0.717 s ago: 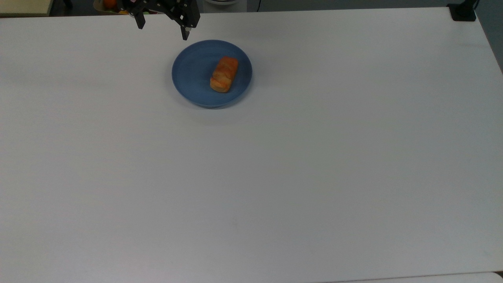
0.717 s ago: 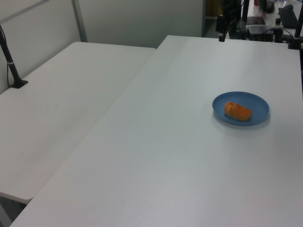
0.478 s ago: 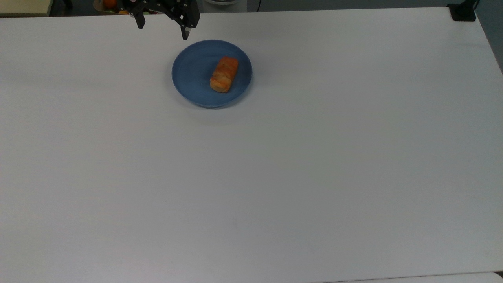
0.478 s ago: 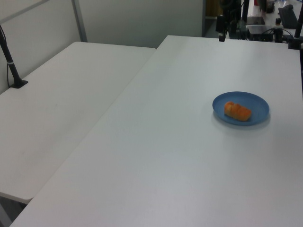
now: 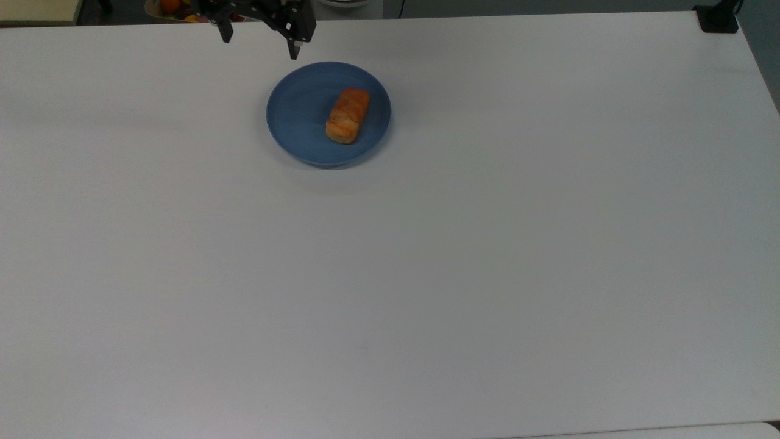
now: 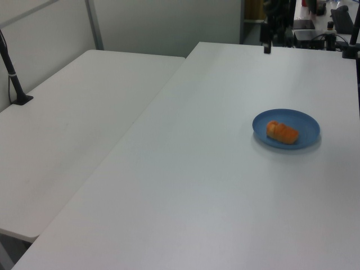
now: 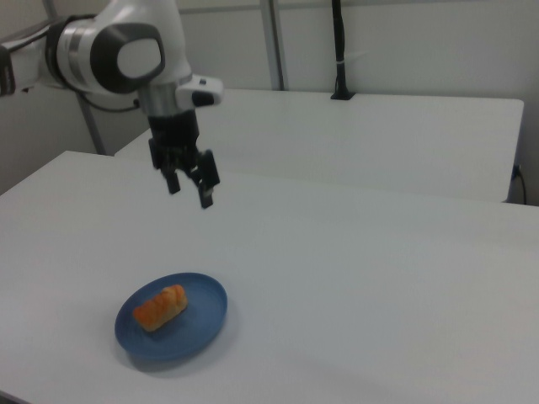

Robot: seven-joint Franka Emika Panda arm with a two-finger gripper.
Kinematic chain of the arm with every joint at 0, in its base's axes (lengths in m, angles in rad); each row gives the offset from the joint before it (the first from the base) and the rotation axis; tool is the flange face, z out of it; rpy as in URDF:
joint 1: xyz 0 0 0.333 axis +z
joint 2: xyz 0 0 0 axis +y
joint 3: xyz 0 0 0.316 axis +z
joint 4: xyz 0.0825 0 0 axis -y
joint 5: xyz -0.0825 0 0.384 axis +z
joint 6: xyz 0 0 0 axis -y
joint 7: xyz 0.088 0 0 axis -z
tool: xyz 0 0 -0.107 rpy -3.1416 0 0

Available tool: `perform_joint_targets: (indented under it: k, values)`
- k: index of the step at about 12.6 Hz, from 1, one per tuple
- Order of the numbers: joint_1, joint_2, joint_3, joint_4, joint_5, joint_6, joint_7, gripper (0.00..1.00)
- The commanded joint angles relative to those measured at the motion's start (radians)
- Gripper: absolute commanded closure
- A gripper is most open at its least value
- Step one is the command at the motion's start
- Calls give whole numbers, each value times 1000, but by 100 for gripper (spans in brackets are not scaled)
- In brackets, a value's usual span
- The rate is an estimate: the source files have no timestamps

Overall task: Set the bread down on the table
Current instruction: 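Lower the open gripper over the orange bread roll on the blue plate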

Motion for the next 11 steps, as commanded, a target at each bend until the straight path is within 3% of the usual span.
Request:
perform_joint_targets:
  k: [1,4,6,8,11]
  values:
    - [34,-157,-4,-299,1,77,3,0]
    - [54,-195,-3,-512,5,239,3,0]
    - [60,-189,11,-597,8,353,6,0]
    - [69,-170,17,-626,24,421,6,0]
    - [70,-99,69,-635,28,519,56,0]
